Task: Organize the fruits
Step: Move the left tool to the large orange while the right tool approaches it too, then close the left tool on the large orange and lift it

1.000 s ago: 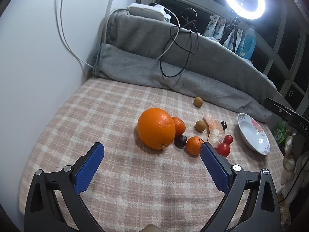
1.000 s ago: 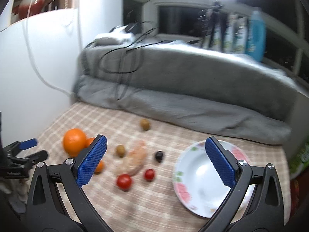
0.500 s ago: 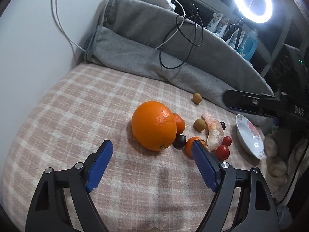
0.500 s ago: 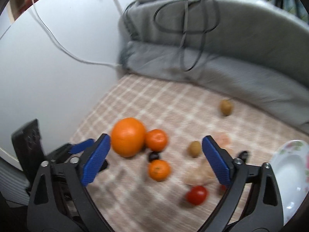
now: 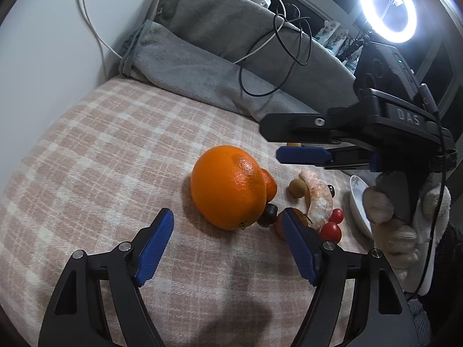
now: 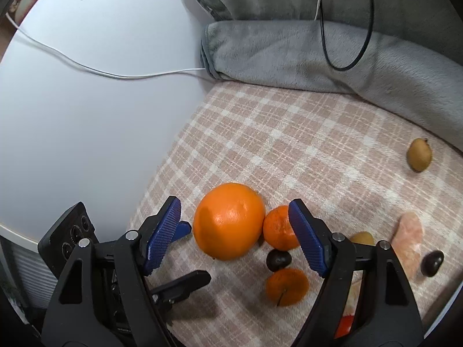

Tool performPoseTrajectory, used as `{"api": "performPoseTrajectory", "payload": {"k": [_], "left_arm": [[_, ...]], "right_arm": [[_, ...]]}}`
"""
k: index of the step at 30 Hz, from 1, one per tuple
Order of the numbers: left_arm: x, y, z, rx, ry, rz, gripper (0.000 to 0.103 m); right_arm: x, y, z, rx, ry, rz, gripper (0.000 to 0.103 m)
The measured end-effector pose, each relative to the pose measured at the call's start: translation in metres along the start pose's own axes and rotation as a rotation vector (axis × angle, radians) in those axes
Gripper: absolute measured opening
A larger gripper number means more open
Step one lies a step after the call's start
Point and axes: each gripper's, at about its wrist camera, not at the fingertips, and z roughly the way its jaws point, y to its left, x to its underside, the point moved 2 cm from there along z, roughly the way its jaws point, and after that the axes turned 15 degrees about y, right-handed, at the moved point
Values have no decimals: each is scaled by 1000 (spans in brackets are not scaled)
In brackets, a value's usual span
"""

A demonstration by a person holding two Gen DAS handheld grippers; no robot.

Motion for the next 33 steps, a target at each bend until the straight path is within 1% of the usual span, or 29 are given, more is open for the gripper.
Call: {"api": "performPoseTrajectory", "payload": {"k": [2, 5, 9, 18, 26, 31, 33], "left_arm": [[0, -1, 2, 6, 4, -2, 75], [1, -1, 4, 7, 12, -2, 71], [0, -4, 6, 6, 18, 5, 70], [-2, -3, 10, -5, 25, -6, 68], [-4, -5, 13, -8, 48, 6, 68], [-5, -4, 18, -5, 69, -5, 68], [-6, -3, 19, -2, 73, -11, 65]], "right_arm": [[-3, 0, 5, -8, 17, -2, 74], [-5, 2, 11, -6, 37, -15, 74], [-9, 5, 16, 12, 50, -30, 73], [-13, 4, 26, 12, 67, -25, 72], [-17, 3, 37, 43, 86, -35, 71], [-19, 4, 42, 67, 98, -46, 71], [-19, 5, 44, 73, 102, -52, 71]]}}
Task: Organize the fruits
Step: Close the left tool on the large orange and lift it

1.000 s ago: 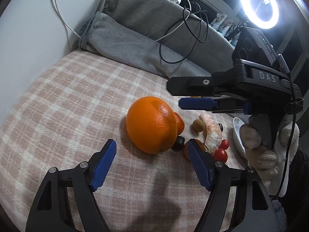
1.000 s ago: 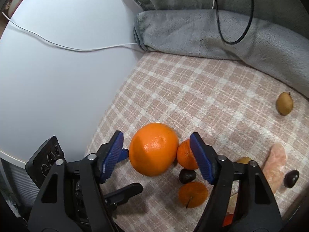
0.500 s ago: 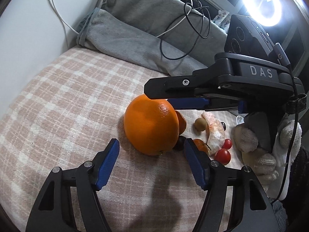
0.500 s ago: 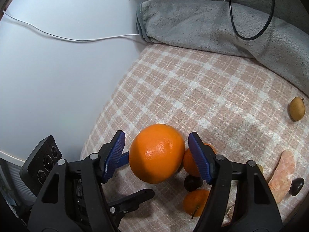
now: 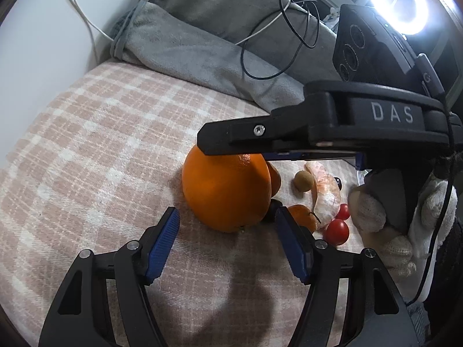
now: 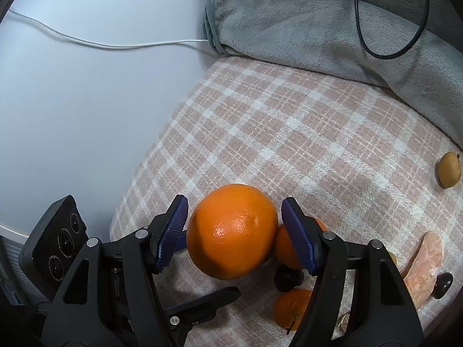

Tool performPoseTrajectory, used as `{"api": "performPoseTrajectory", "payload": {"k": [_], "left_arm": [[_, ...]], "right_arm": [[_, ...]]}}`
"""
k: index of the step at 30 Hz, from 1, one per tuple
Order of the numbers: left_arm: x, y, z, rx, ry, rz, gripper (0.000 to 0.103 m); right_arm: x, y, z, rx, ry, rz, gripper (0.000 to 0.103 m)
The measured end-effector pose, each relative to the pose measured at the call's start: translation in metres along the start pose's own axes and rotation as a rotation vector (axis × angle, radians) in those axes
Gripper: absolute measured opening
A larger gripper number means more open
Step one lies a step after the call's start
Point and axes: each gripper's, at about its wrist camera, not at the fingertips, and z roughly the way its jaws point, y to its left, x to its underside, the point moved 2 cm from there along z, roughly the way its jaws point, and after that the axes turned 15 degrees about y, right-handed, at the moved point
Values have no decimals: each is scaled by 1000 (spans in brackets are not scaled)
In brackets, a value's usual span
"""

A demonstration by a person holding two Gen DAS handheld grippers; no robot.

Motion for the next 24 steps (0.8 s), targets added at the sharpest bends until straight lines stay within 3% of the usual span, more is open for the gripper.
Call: {"api": "performPoseTrajectory", "payload": {"k": [3, 13, 24], "left_arm": [[-3, -2, 3, -2, 3, 2, 56], [-2, -5, 4, -12, 1, 14, 55], [-1, -25, -6, -23, -29, 61, 55]], "right_arm": [[-2, 0, 3, 2, 7, 3, 65], [-1, 3, 1, 15, -1, 5, 65], [14, 2, -32, 10, -47, 6, 65]]}}
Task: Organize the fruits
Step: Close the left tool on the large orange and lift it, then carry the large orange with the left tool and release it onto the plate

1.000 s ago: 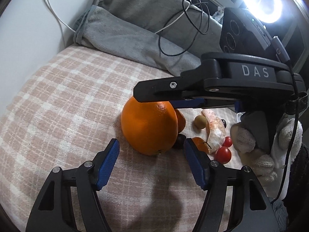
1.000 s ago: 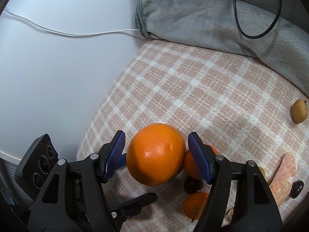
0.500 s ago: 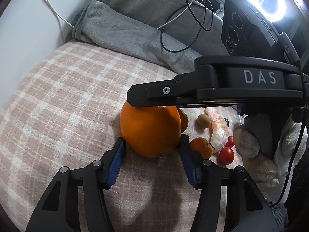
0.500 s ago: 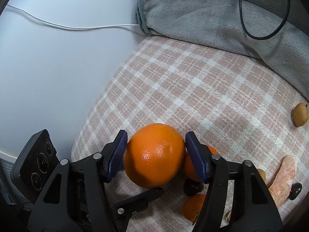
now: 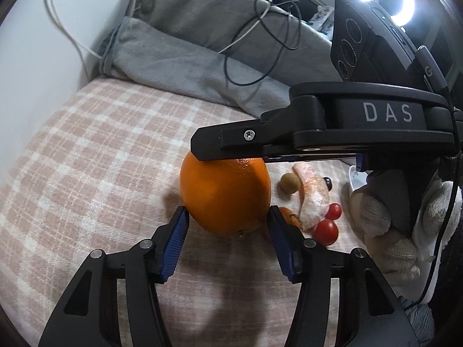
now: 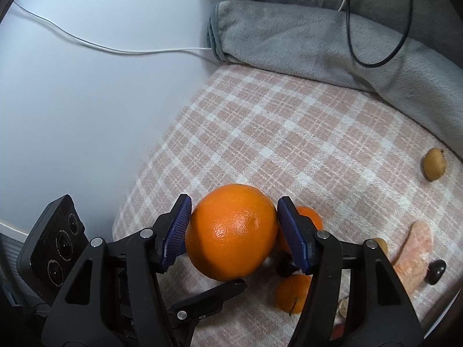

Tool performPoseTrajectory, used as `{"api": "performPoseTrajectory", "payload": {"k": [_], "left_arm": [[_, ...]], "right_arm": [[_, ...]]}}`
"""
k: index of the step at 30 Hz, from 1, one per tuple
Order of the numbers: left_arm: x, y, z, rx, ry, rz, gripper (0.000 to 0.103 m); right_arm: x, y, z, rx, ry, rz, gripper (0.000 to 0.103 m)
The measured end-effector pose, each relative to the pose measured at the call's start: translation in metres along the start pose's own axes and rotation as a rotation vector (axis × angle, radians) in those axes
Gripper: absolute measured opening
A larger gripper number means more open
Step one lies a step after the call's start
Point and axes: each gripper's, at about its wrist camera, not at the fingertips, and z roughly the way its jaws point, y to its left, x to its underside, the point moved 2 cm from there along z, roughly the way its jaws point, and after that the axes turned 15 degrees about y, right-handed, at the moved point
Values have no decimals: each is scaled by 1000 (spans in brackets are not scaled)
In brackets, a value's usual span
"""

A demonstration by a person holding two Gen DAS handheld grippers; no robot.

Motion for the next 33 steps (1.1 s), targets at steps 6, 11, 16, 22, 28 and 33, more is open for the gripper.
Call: {"api": "performPoseTrajectory", "payload": {"k": [6, 11, 16, 22, 28, 33], "left_arm": [[-4, -20, -3, 4, -13, 44, 55], [-8, -41, 2, 28, -17, 88, 55], [-12, -62, 8, 47, -13, 131, 55], [-16, -88, 18, 68, 2, 188, 55], [-20, -117, 37, 96, 26, 238, 55], [-20, -145, 53, 119, 52, 281, 55]], "right_arm": [[19, -5, -27, 6, -42, 22, 65], [38, -14, -48, 27, -76, 51, 65], [59, -28, -74, 39, -115, 89, 65], [75, -48, -97, 49, -158, 140, 65], [96, -77, -115, 67, -187, 192, 65], [118, -104, -128, 70, -211, 246, 65]]}}
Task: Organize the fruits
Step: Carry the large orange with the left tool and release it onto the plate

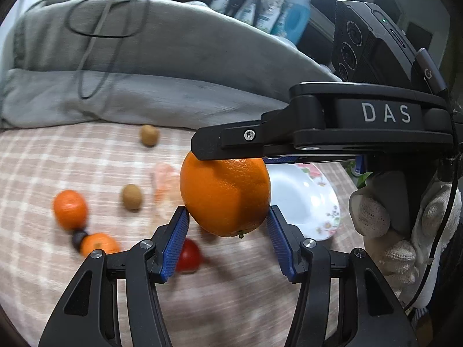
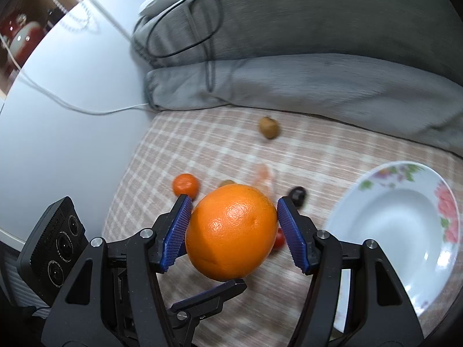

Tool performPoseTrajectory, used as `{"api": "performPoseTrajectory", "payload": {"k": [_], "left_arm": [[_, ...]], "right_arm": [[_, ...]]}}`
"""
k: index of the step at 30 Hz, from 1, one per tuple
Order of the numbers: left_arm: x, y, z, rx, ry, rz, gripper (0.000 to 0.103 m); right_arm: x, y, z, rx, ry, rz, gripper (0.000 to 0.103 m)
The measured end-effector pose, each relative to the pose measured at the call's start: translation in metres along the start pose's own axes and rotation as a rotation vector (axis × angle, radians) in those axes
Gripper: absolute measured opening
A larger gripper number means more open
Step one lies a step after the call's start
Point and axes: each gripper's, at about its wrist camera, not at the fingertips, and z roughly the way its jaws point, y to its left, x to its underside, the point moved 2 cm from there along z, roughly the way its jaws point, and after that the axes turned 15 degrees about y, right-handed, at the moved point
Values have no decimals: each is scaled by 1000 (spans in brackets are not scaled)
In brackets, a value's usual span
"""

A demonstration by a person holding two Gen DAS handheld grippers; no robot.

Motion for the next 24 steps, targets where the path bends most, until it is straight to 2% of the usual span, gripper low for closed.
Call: {"api": "performPoseTrajectory", "payload": {"k": [11, 14, 17, 20, 24], "left_arm": [[-5, -44, 35, 18, 54, 72, 55], [-5, -52, 37, -7, 40, 95, 55], [-9, -52, 42, 6, 38, 93, 54], [-9, -59, 39, 19, 32, 112, 49], [-10, -66, 35, 18, 22, 130, 49]], "right_arm": [[16, -53, -15, -6, -26, 101, 65], [18, -61, -19, -27, -36, 121, 65], [19, -64, -21, -12, -47, 124, 65], [20, -68, -27, -18, -74, 137, 65], [25, -76, -36, 8, -110, 159, 65]]}}
